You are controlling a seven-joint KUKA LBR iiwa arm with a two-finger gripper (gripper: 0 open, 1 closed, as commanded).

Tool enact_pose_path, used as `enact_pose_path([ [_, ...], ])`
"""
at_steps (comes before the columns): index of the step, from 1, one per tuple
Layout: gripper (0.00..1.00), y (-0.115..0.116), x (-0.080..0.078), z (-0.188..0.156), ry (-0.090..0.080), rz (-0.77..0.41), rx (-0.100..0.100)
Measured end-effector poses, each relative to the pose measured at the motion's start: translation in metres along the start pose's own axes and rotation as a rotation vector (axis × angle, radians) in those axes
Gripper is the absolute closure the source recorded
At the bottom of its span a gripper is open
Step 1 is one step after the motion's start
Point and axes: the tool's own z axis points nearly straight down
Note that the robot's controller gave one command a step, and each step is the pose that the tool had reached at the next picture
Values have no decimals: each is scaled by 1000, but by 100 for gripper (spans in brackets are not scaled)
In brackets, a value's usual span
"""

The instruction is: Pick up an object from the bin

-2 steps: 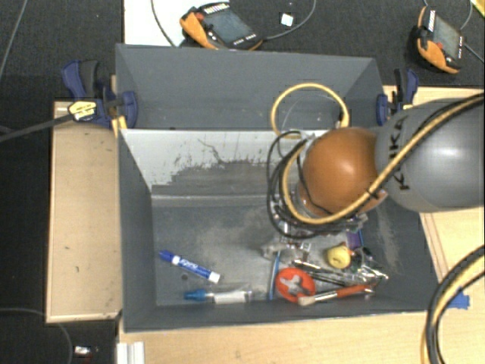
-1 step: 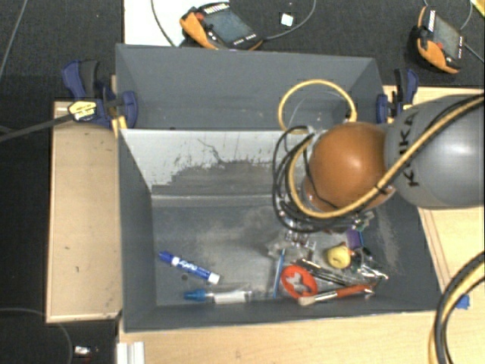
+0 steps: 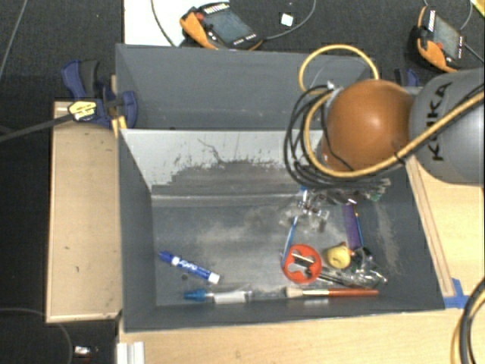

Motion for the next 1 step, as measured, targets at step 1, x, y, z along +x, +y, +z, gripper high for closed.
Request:
enact_pose_path([
  [1, 100, 29, 24, -40, 3, 117, -5],
])
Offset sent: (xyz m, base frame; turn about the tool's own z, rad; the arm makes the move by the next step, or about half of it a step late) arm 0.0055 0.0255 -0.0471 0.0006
